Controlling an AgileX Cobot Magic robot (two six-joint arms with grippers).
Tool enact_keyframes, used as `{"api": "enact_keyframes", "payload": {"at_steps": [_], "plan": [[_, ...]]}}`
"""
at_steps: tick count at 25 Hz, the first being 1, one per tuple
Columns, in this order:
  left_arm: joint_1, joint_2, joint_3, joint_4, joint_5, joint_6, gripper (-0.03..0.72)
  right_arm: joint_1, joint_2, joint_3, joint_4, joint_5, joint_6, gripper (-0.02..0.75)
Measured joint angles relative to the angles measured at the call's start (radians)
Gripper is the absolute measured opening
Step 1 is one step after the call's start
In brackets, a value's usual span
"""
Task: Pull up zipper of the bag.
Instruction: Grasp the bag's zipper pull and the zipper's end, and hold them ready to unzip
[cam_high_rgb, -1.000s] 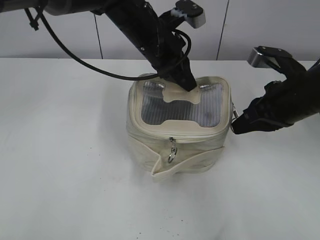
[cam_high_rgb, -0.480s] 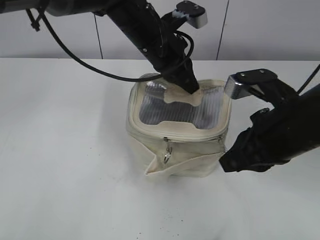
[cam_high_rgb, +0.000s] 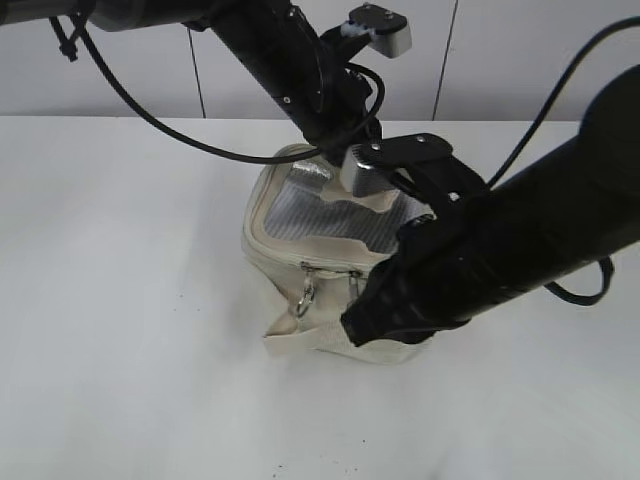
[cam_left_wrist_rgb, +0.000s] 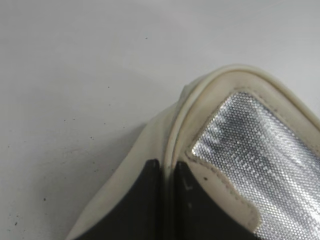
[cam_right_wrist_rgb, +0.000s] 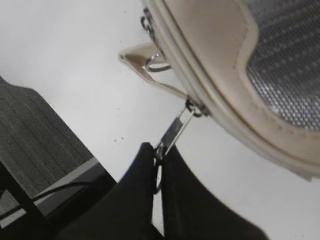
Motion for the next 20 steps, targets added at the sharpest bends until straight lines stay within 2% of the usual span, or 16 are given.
{"api": "enact_keyframes", "payload": {"at_steps": [7,16,18,20], "plan": [[0.0,0.0,0.0,0.001,-0.016,-0.019,0.04,0.024,0.125,-0.121,0.065,0.005,-0.008,0.005],[0.001,-0.001,0.0,0.001,-0.015,-0.023,0.04,0.042,0.141,-0.147,0.061,0.002,-0.007,0.007],[0.001,-0.003,0.0,0.002,-0.012,-0.023,0.04,0.044,0.138,-0.148,0.058,0.004,0.017,0.039],[0.001,-0.004,0.0,0.002,-0.012,-0.024,0.04,0.046,0.122,-0.149,0.054,0.009,0.046,0.103]]}}
